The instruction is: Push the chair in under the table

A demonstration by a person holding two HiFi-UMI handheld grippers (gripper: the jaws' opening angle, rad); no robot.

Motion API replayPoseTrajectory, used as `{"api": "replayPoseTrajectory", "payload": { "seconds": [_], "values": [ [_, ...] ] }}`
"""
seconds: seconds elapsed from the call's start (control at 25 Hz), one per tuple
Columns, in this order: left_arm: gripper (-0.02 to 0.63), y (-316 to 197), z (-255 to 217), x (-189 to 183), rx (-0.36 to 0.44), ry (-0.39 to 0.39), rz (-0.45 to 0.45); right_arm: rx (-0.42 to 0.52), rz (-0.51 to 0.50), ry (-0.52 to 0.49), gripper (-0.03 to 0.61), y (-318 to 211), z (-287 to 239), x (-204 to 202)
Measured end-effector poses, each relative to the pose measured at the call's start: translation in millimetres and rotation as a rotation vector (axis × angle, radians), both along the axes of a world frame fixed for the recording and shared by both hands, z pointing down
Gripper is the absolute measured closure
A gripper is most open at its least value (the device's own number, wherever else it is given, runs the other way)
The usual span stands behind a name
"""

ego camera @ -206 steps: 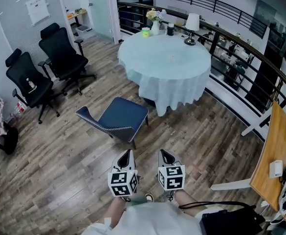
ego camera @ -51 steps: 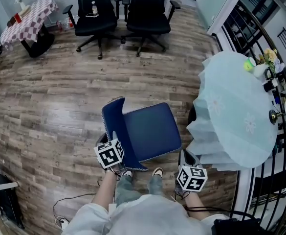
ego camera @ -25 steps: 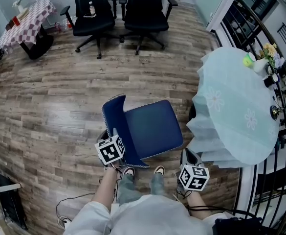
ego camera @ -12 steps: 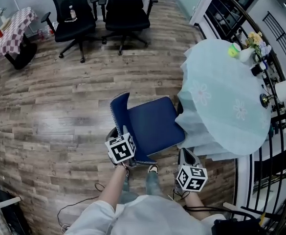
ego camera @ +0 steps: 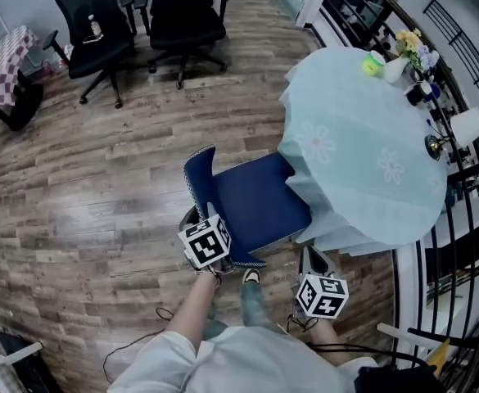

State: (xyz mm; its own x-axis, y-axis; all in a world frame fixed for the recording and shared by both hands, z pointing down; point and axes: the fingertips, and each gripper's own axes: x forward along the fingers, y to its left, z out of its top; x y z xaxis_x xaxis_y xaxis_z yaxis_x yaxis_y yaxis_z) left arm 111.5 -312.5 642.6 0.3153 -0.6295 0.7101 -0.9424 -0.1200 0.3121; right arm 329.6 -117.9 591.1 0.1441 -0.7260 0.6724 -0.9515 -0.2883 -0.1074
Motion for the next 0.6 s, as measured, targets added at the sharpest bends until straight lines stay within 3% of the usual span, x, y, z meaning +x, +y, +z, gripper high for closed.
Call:
{"api": "replayPoseTrajectory", "payload": {
  "seconds": [0.6],
  "values": [
    [0.512,0.0,0.7,28.8,0.004,-0.011,-0.071,-0.013,0.043,-0.016,0.561,30.9,13.3,46.2]
  ]
}}
